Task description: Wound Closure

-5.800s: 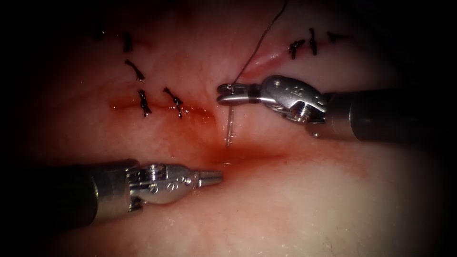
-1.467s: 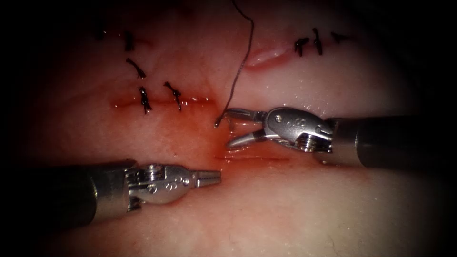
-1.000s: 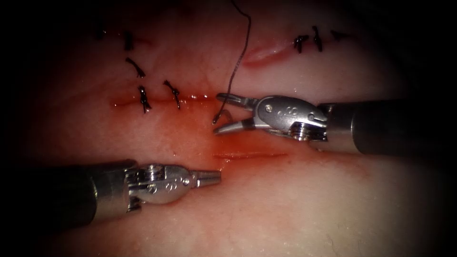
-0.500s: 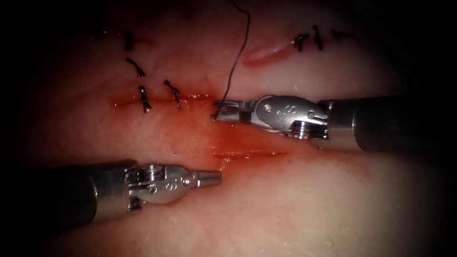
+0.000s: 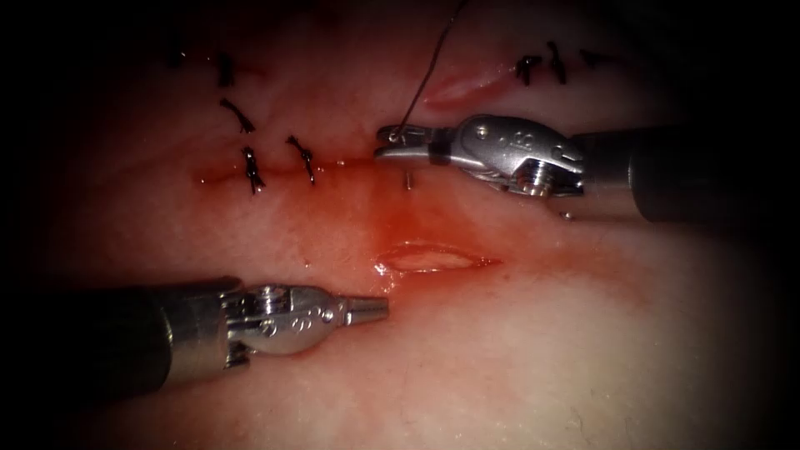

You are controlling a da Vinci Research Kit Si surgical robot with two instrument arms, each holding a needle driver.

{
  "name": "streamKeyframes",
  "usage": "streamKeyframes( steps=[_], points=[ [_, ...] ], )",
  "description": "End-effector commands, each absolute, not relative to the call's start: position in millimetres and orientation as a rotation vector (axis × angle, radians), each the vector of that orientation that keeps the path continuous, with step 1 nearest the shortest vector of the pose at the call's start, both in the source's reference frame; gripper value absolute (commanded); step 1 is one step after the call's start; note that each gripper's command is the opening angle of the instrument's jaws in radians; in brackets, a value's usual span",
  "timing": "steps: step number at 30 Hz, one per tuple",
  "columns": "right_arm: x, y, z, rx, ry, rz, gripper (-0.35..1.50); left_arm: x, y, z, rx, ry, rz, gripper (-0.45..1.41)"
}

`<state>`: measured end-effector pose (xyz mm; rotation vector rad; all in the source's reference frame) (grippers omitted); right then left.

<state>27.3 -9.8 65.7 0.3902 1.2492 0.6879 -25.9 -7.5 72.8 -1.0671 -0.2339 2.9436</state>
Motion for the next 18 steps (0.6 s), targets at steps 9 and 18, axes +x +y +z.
streamKeyframes(
  steps=[9, 18],
  points=[
    [28.8, -8.6, 68.1, 0.641, 1.164, 1.002, -0.35, -26.5, -7.4, 73.2, -1.068, -0.232, 2.944, 0.02],
    [30.5, -9.0, 68.6, 1.009, 1.013, 1.344, -0.35, -26.6, -7.5, 73.1, -1.066, -0.236, 2.945, 0.02]
  ],
)
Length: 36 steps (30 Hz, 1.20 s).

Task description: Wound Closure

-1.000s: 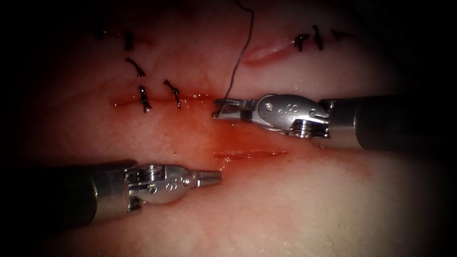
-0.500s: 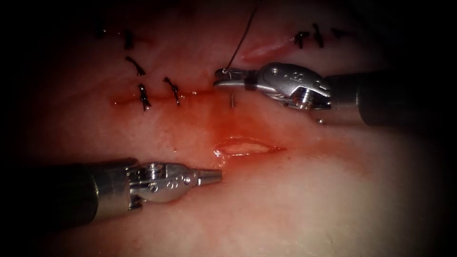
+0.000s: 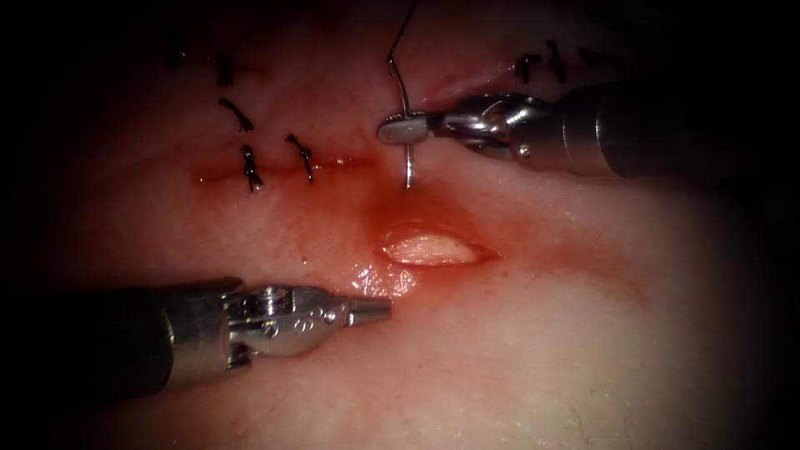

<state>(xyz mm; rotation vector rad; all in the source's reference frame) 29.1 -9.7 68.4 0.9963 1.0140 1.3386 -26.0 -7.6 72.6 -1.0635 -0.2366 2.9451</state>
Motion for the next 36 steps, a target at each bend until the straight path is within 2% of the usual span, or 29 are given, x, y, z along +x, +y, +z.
streamKeyframes(
  steps=[1, 7, 11, 27, 36],
  points=[
    [30.6, -9.1, 68.7, 1.04, 1.008, 1.364, -0.35, -26.6, -7.5, 73.1, -1.066, -0.236, 2.945, 0.02],
    [30.8, -8.6, 68.7, 1.132, 1.1, 1.395, -0.35, -26.6, -7.5, 73.1, -1.066, -0.236, 2.945, 0.02],
    [29.7, -4.9, 68.3, 0.936, 1.174, 1.341, -0.35, -26.6, -7.5, 73.0, -1.066, -0.236, 2.945, 0.02],
    [29.9, -3.1, 68.8, 0.736, 1.23, 1.231, -0.35, -26.6, -7.5, 73.0, -1.066, -0.236, 2.945, 0.02],
    [31.1, -3.9, 69.2, 0.765, 1.208, 1.18, -0.35, -26.6, -7.5, 73.0, -1.065, -0.236, 2.945, 0.02]
  ],
)
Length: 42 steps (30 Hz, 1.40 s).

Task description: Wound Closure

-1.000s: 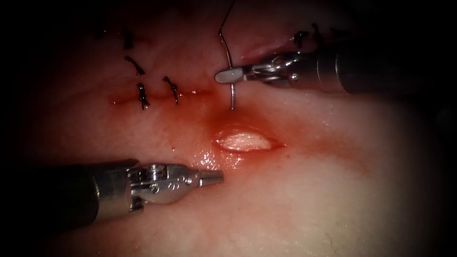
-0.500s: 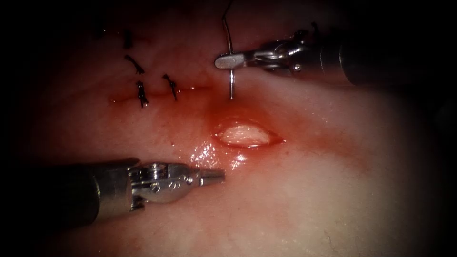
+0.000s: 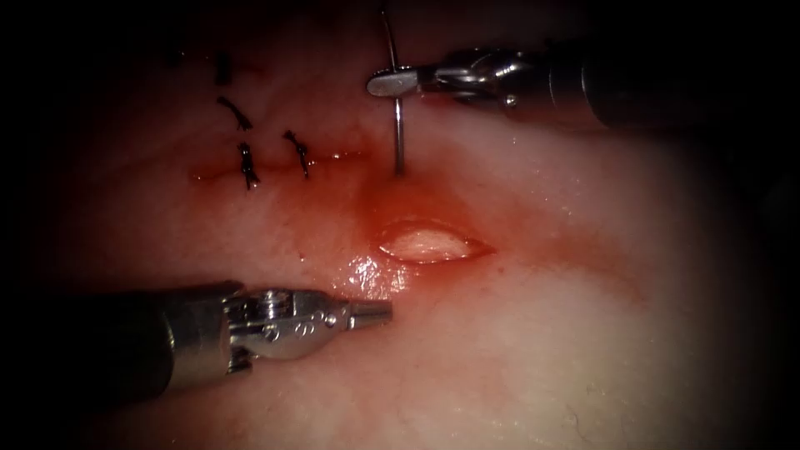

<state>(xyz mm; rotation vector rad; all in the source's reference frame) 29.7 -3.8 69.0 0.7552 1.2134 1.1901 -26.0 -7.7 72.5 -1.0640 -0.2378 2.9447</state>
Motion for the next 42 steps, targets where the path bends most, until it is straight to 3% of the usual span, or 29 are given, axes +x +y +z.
streamKeyframes(
  steps=[1, 25, 42],
  points=[
    [31.6, -5.2, 69.6, 0.811, 1.188, 1.144, -0.35, -26.6, -7.6, 73.0, -1.066, -0.237, 2.945, 0.02],
    [33.3, -10.0, 71.1, 1.332, 0.947, 1.361, -0.35, -26.6, -7.6, 73.0, -1.066, -0.236, 2.945, 0.04],
    [34.6, -13.0, 68.1, 1.453, 0.887, 1.324, -0.35, -26.6, -7.6, 73.0, -1.066, -0.236, 2.946, 0.04]
  ],
)
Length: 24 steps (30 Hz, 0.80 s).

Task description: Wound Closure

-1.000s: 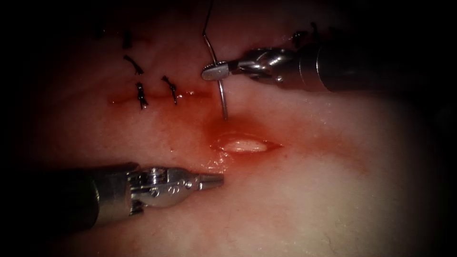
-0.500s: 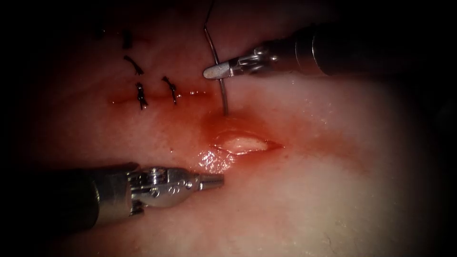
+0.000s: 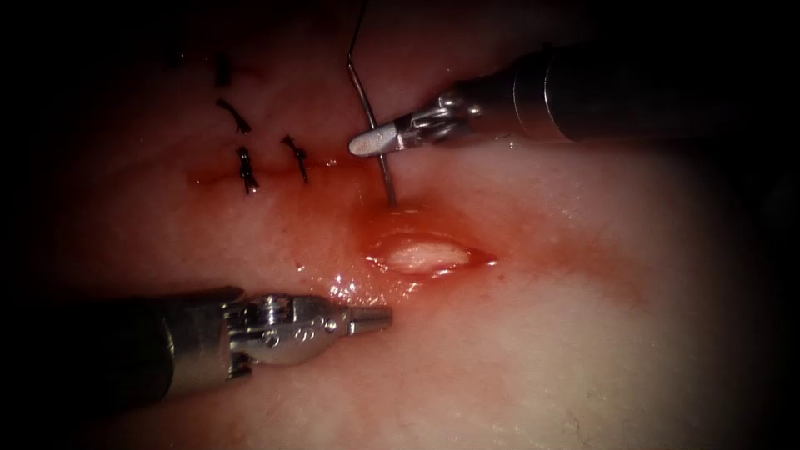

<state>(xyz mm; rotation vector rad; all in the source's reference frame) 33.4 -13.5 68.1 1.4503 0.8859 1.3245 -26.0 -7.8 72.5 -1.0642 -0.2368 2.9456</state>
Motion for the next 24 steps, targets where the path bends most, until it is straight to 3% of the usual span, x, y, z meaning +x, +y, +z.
streamKeyframes(
  steps=[1, 24],
  points=[
    [34.5, -13.1, 68.1, 1.463, 0.873, 1.338, -0.35, -26.6, -7.7, 73.0, -1.066, -0.235, 2.946, 0.04],
    [32.9, -18.9, 66.4, 1.579, 0.759, 1.42, -0.35, -26.5, -7.7, 73.5, -1.058, -0.241, 2.954, 0.02]
  ],
)
